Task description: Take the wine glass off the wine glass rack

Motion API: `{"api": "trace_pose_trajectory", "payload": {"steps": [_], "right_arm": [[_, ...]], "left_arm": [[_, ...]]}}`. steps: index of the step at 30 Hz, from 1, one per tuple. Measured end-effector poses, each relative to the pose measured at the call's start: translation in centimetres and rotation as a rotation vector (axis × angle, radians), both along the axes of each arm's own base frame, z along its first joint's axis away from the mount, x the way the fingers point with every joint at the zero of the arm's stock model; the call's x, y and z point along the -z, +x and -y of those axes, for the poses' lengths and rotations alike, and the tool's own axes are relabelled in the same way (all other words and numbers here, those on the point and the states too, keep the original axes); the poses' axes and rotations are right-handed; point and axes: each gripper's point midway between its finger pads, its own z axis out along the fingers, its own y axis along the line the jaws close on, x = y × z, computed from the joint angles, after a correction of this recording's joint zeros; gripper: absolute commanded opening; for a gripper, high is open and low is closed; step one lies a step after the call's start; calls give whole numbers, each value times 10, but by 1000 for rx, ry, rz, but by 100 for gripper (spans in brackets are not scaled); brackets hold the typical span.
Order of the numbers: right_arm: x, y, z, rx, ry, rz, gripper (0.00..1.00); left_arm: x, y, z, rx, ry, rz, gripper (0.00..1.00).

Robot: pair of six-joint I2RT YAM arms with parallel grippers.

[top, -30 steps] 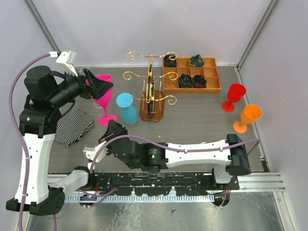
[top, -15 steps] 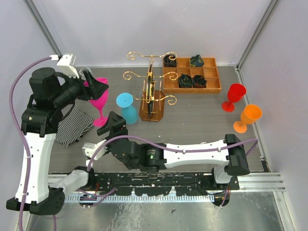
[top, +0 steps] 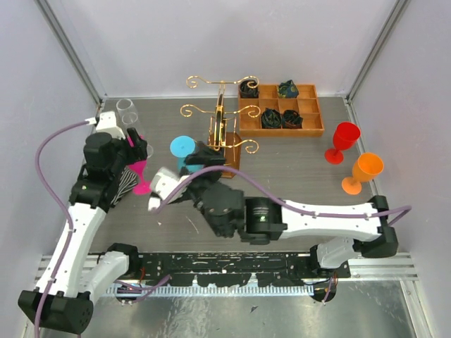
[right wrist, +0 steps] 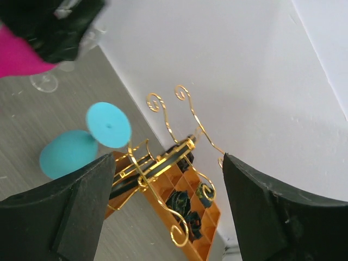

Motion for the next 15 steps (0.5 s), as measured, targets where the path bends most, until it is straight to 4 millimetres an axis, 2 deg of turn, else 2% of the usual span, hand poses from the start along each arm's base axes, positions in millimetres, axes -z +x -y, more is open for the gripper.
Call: {"api": "trace_pose_trajectory", "payload": {"steps": [2, 7, 11, 15], "right_arm": [[-16, 8, 20, 42, 80, -18, 85], [-37, 23, 60, 136, 205, -44, 86], [-35, 25, 72, 169, 234, -68, 86], [-24, 29, 82, 199, 220, -87, 87]], "left_arm": [[24, 7, -10, -60, 14, 19, 67], [61, 23, -27, -168, 37, 103, 67], [81, 38, -38, -242, 55, 153, 71], [86, 52, -46, -306, 53, 210, 74]]}}
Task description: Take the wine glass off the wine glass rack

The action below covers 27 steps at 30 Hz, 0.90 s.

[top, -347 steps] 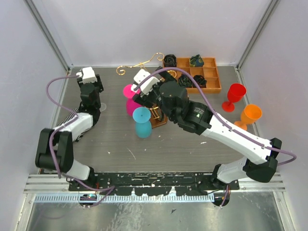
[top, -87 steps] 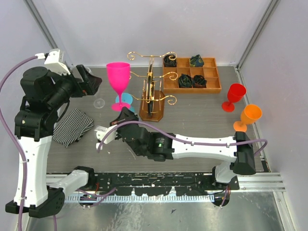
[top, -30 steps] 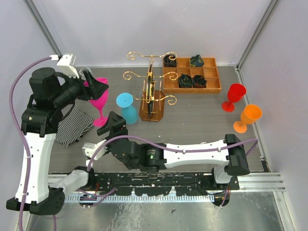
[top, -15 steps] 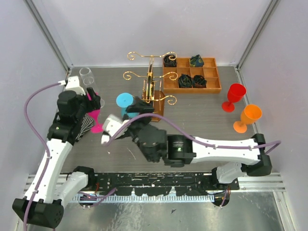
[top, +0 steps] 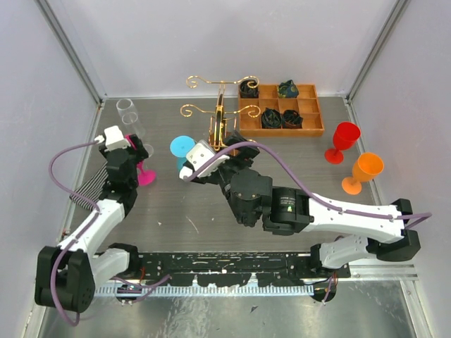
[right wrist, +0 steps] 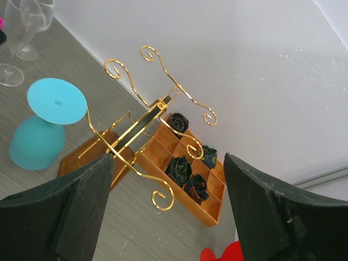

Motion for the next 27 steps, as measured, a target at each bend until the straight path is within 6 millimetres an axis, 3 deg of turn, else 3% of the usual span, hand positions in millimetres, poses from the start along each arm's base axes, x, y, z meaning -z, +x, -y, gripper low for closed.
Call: {"api": "trace_pose_trajectory", "payload": {"steps": [11, 22, 27], "right_arm": [[4, 17, 30, 72, 13, -30, 87], [4, 28, 49, 91, 29, -47, 87], [8, 30, 51, 88, 24, -59, 87]], "left_arm": [[7, 14, -14, -127, 9, 103, 77], [35, 24, 0, -99, 55, 68, 86], [46, 20, 2, -91, 63, 51, 87]]}}
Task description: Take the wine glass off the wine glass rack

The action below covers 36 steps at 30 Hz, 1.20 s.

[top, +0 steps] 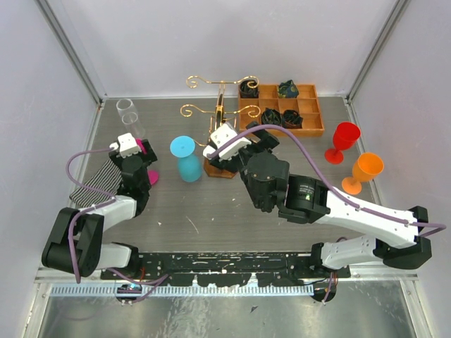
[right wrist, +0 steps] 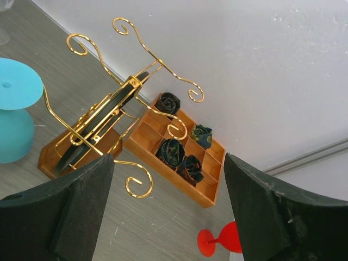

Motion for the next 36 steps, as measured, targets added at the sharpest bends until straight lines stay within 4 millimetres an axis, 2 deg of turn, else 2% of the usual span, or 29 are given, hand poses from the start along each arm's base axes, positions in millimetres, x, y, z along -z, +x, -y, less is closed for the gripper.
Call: {"api": "trace_pose_trajectory", "payload": {"steps": [6, 11, 16, 18, 21, 24, 26, 28, 31, 33, 36], "right_arm": [[6, -1, -5, -26, 15, -27, 88], [12, -3, -11, -49, 31, -62, 88], [17, -4, -17, -65, 50, -94, 87], [20, -4, -21, -78, 63, -120, 81], [22, -3, -33, -105, 114, -180, 64], [22, 4, -48, -132, 216, -280, 57], [26, 12, -57, -150, 315, -380, 56], [35, 20, -62, -157, 405, -483, 57], [60, 22, -73, -171, 526, -681, 58], [76, 16, -85, -189, 589, -807, 59], [102, -3, -107, -235, 651, -989, 59]], "left_arm": [[0, -1, 0, 3, -1, 1, 97], [-5, -2, 2, 11, -11, 14, 100], [-13, -7, 2, 12, -22, 26, 98], [-18, -11, 2, 13, -27, 33, 99], [-26, -20, 3, 16, -36, 35, 99], [-40, -34, 3, 17, -62, 49, 99], [-49, -44, 2, 20, -86, 53, 99], [-59, -52, 1, 21, -109, 62, 99], [-68, -64, 0, 24, -133, 52, 98], [-70, -70, 1, 29, -149, 26, 96], [-73, -75, 4, 39, -183, -23, 93]]}}
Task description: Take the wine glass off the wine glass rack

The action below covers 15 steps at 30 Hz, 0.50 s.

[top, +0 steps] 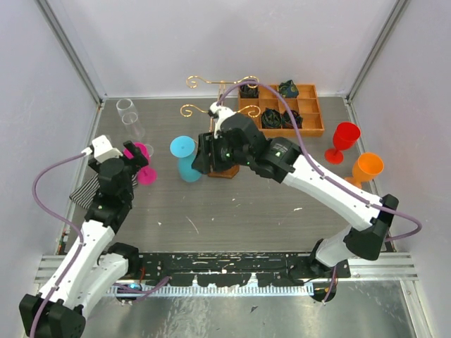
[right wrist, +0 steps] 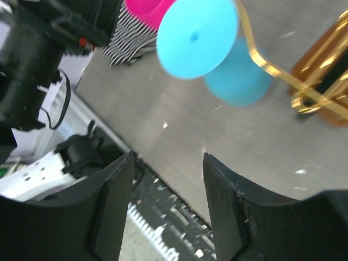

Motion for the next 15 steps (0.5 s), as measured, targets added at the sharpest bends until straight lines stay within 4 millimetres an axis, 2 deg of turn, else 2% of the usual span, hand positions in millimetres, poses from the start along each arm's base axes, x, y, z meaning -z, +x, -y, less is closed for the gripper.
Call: {"api": "trace_pose_trajectory", "payload": {"steps": [3, 5, 15], "right_arm": [[24, -15, -14, -41, 37, -135, 59], [32, -17, -21, -46, 57, -192, 59], [40, 12, -30, 26, 212, -269, 60]], "left_arm": [[-8, -4, 5, 20, -40, -30, 90], [-15, -7, 9, 36, -66, -41, 88], [-33, -20, 20, 105, -110, -89, 88]]}}
